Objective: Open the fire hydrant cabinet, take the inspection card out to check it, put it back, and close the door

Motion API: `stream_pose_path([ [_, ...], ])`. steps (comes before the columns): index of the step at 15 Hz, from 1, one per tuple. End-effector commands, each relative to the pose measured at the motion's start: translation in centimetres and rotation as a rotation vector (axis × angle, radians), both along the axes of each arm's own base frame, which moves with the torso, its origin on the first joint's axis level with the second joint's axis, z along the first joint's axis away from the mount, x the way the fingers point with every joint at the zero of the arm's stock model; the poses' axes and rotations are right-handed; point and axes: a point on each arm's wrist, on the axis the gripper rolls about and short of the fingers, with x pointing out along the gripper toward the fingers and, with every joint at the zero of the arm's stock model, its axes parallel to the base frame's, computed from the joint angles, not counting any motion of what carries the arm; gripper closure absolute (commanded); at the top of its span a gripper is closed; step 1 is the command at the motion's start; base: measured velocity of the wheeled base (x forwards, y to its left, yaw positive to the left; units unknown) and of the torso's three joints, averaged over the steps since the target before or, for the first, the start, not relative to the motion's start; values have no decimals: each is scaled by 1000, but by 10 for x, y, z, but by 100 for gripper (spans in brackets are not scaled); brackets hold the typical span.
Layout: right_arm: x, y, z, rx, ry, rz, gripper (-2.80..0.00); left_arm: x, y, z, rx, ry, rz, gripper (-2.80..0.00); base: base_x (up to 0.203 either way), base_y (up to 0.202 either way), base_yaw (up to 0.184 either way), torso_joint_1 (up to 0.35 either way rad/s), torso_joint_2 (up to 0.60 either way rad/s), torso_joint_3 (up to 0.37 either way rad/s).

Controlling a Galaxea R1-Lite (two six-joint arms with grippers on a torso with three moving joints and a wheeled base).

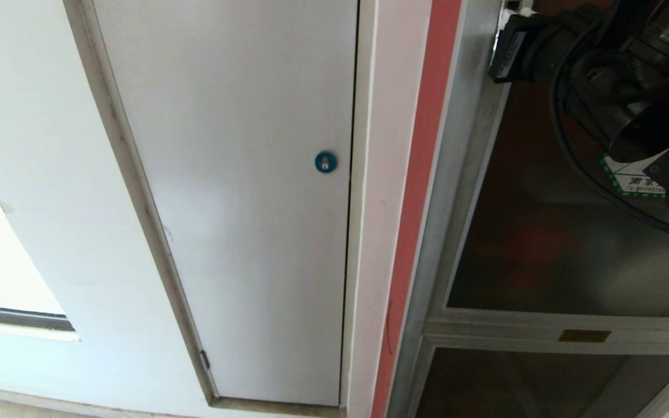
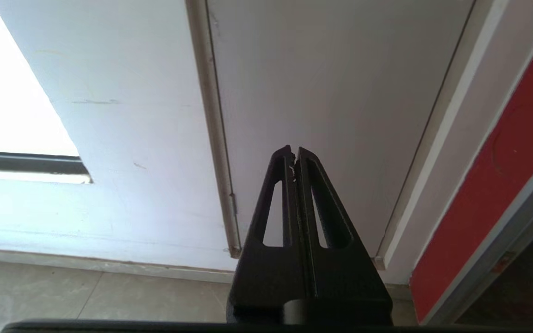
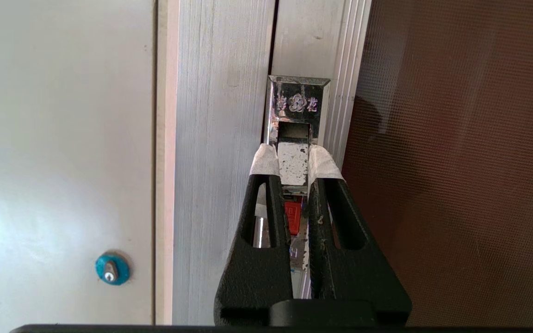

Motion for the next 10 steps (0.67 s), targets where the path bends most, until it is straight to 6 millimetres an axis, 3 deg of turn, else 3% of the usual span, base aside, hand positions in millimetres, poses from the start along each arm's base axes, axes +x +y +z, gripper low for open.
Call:
stream_pose_path([
  [1,-1,0,0,1,-2,-5,0,0,0,0,-1,2,1,0,0,0,0,0,0,0],
  [10,-22,-7,7,12,-20,4,0,0,0,0,-1,2,1,0,0,0,0,0,0,0],
])
